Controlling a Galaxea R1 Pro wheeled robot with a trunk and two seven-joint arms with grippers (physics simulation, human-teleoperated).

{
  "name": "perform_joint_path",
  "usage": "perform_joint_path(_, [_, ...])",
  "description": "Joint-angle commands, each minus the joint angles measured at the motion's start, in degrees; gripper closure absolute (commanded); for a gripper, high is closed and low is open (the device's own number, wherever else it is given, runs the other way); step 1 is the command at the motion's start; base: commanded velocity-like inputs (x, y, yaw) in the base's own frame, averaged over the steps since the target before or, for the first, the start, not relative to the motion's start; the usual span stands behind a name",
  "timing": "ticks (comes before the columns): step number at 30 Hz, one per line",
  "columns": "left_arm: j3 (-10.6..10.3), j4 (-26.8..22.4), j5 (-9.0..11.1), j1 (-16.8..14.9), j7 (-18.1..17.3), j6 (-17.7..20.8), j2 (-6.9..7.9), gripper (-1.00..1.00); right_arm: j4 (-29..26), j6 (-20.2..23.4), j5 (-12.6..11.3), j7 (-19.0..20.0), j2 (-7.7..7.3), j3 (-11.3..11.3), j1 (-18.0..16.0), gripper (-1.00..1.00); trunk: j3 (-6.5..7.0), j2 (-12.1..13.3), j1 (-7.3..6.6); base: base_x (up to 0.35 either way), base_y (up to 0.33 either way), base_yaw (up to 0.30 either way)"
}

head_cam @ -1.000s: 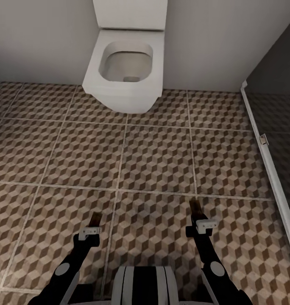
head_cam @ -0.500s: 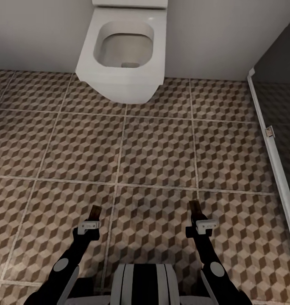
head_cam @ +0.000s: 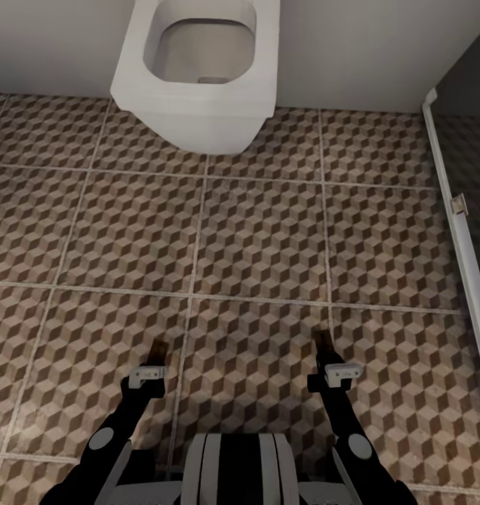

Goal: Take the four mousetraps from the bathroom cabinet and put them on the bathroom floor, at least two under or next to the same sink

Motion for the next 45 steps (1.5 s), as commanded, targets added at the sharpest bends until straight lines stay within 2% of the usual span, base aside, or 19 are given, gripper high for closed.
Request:
perform_joint_path(1, [-0.17, 0.00, 0.59, -0.01, 0.19, -0.04, 0.07, 1.00, 0.02, -0.55, 0.45, -0.42, -0.01, 0.08, -0.02, 1.00, -0.25, -0.02, 0.02, 0.000, 0.000, 0.000])
perform_joint_path(7, [-0.24, 0.04, 0.59, -0.01, 0.19, -0.04, 0.06, 1.00, -0.38, -2.87, 0.47, -0.46, -0.03, -0.13, -0.02, 1.00, -1.58, -0.10, 0.17, 0.000, 0.000, 0.000])
perform_joint_path(45, [-0.27, -1.05, 0.59, 0.04, 0.15, -0.34, 0.25, 1.00, -2.25, -4.03, 0.60, -0.42, -0.30, -0.16, -0.02, 1.00, -1.60, -0.46, 0.87, 0.000, 0.000, 0.000])
